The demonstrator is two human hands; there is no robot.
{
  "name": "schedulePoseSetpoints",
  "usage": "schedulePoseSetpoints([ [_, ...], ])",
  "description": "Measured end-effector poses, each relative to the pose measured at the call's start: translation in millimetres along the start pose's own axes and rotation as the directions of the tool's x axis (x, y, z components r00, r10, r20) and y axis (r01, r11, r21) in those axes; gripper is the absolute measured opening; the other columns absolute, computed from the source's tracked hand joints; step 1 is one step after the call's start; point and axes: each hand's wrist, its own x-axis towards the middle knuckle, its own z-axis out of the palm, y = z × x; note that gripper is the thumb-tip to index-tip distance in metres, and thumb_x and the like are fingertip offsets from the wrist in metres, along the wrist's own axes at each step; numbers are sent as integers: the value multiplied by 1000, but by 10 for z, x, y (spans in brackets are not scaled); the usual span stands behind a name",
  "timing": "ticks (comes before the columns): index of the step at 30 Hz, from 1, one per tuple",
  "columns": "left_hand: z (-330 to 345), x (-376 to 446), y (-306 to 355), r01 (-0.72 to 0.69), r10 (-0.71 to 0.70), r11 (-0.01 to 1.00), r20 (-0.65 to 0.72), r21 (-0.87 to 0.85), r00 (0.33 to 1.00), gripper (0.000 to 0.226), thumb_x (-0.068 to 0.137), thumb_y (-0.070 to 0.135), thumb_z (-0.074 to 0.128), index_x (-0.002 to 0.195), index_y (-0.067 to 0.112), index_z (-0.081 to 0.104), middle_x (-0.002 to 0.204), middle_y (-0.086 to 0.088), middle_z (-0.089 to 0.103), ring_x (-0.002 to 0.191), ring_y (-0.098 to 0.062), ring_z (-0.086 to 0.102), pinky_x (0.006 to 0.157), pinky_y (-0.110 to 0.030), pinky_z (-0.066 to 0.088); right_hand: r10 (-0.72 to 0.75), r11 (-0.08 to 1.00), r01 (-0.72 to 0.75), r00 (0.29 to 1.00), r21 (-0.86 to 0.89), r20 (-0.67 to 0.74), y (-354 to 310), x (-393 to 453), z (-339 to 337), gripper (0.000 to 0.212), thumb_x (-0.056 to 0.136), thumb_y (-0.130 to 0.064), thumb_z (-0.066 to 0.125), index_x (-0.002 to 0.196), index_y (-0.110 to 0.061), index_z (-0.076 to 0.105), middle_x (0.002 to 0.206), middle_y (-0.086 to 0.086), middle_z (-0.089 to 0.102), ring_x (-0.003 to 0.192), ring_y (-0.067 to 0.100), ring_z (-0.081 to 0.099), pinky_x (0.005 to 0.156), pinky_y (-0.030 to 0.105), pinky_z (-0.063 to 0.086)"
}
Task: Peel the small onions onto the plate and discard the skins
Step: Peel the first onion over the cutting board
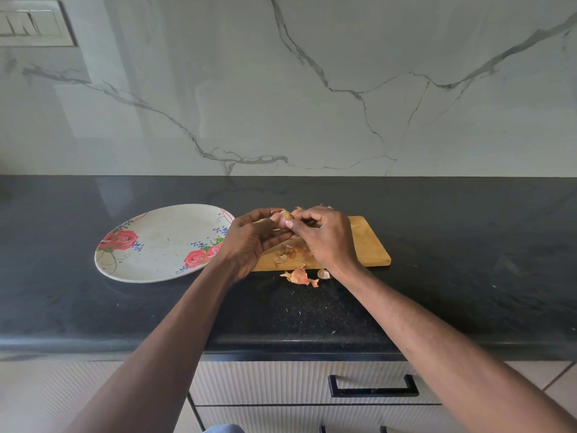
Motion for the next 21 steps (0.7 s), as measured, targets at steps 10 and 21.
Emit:
schedulePoseSetpoints([
  [10, 17, -8, 8, 35, -35, 999, -34, 9, 999, 18, 101, 9, 54, 108, -5, 63, 99, -27, 73, 88, -32, 75, 75, -33, 63, 84, 996, -84, 996, -6, 6, 62, 36, 33, 7, 90, -8, 72, 95, -10, 76, 90, -3, 73, 86, 11, 69, 75, 23, 57],
  [21, 35, -35, 27, 68, -68, 995, -12, 79, 998, 31, 103, 24, 53, 105, -5, 64, 94, -28, 72, 74, -30, 75, 68, -33, 64, -42, 999, 42, 999, 29, -6, 33, 8, 35, 15, 83, -8, 78, 98, -8, 79, 90, -7, 72, 86, 6, 68, 84, 29, 55],
])
